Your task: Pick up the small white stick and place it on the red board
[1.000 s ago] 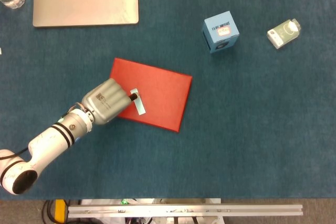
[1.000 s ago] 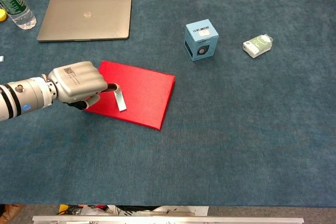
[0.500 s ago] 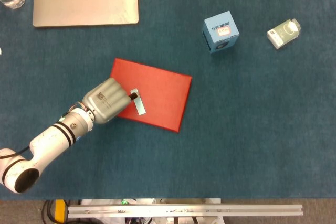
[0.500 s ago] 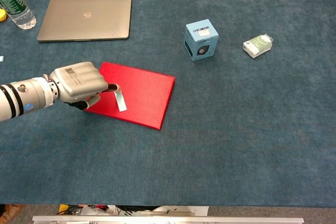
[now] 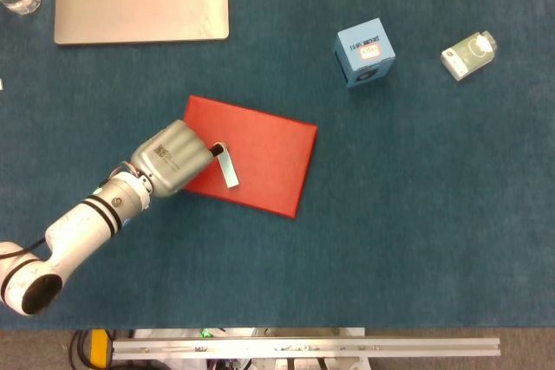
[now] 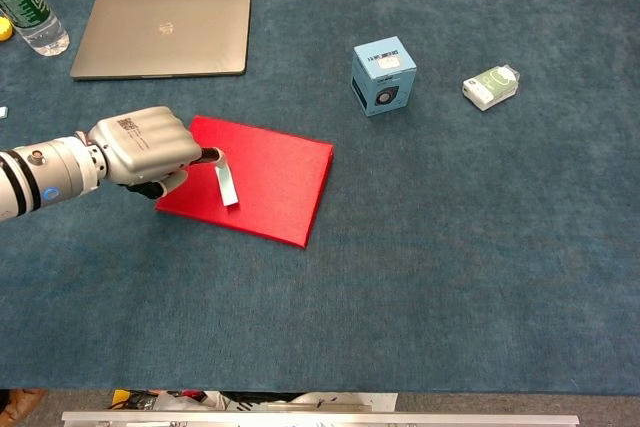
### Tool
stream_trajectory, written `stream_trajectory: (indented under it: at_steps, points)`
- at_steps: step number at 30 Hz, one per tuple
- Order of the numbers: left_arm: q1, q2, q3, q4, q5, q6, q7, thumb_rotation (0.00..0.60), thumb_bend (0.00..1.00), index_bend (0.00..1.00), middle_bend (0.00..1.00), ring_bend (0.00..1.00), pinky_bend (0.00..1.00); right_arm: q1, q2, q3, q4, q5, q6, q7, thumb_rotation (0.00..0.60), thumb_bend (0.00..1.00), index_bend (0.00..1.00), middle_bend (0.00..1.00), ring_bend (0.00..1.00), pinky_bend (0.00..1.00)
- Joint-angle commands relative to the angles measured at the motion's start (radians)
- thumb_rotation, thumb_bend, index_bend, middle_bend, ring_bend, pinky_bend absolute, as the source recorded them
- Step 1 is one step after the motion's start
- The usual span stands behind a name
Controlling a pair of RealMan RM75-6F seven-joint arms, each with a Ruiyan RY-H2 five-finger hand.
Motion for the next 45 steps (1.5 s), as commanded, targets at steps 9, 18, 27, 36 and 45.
stream_trajectory:
  at_steps: [9, 18, 27, 36, 45]
  points:
    - [0.002, -0.009, 0.003, 0.028, -0.014, -0.009, -0.013, 0.6, 0.65, 0.19, 1.0, 1.0, 1.0, 0.002, -0.001, 0.0, -0.006, 0.0, -0.001, -0.009, 0.6, 0.36, 0.38, 0.51, 0.55, 0.44]
    - [0.006, 0.004, 0.003, 0.013, -0.003, 0.003, -0.021, 0.6, 0.65, 0.19, 1.0, 1.0, 1.0, -0.001, 0.001, -0.001, -0.008, -0.002, 0.003, -0.008, 0.6, 0.36, 0.38, 0.51, 0.55, 0.44]
    - [0.005, 0.019, 0.001, -0.018, 0.009, 0.015, -0.014, 0.6, 0.65, 0.19, 1.0, 1.0, 1.0, -0.004, 0.003, -0.001, -0.008, -0.004, 0.006, -0.002, 0.6, 0.36, 0.38, 0.51, 0.55, 0.44]
    - [0.002, 0.005, -0.002, -0.01, 0.0, 0.008, -0.007, 0.6, 0.65, 0.19, 1.0, 1.0, 1.0, -0.007, 0.005, -0.002, -0.005, -0.004, 0.008, 0.002, 0.6, 0.36, 0.38, 0.51, 0.55, 0.44]
    - [-0.01, -0.01, -0.011, 0.013, -0.027, -0.01, -0.005, 0.6, 0.65, 0.19, 1.0, 1.0, 1.0, -0.008, 0.007, -0.001, -0.004, 0.0, 0.008, 0.002, 0.6, 0.36, 0.38, 0.51, 0.55, 0.44]
